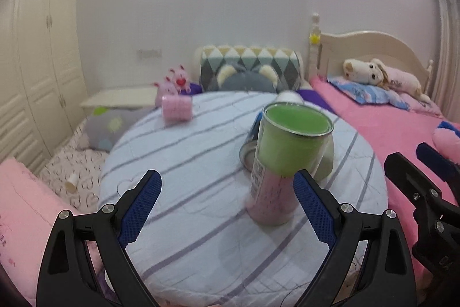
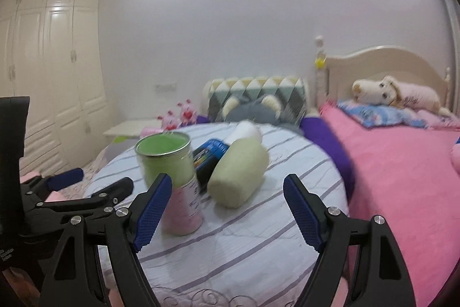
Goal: Flip cup upright
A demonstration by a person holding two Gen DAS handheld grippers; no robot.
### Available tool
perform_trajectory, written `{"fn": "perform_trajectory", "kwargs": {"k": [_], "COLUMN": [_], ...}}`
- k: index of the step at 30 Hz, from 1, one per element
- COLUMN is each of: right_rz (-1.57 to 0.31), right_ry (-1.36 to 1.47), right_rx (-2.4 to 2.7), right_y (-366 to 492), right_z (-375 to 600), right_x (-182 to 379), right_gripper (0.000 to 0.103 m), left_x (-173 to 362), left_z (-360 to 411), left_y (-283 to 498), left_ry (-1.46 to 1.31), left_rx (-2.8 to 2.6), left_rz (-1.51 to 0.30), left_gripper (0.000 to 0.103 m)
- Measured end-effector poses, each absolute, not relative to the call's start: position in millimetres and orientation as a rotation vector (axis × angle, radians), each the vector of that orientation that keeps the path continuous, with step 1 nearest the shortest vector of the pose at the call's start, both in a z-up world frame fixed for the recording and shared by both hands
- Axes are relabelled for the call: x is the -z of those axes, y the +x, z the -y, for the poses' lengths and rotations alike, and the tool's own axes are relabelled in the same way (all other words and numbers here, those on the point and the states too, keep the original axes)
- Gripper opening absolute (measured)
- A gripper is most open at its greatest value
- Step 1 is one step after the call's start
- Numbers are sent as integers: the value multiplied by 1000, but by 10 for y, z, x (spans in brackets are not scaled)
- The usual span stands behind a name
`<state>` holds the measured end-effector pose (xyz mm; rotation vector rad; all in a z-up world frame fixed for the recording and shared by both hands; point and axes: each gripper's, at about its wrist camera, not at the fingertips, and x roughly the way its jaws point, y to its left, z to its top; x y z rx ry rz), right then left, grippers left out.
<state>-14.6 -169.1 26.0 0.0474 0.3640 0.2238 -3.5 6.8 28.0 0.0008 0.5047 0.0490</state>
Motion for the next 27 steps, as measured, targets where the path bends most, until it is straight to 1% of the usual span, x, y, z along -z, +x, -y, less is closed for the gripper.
{"fn": "perform_trajectory", "kwargs": {"k": [6,16,27], "right_rz": [-312,-377,-388], "right_ry": [34,47,29], "right_rx": [-190,-172,-156], "right_y": [-177,-116,-164], "right_z": [1686,1745,1759], "right_x": [-241,-90,-68], "right_gripper": [81,81,81], "left_x": [-288,-235,-224], "left_z": [-34,90,177], "left_y": [-66,-133,-122], "left_ry": [31,79,117], "left_rx": [-57,-40,-48], "left_rz": [-448,-412,-407], "left_gripper": [95,95,95]}}
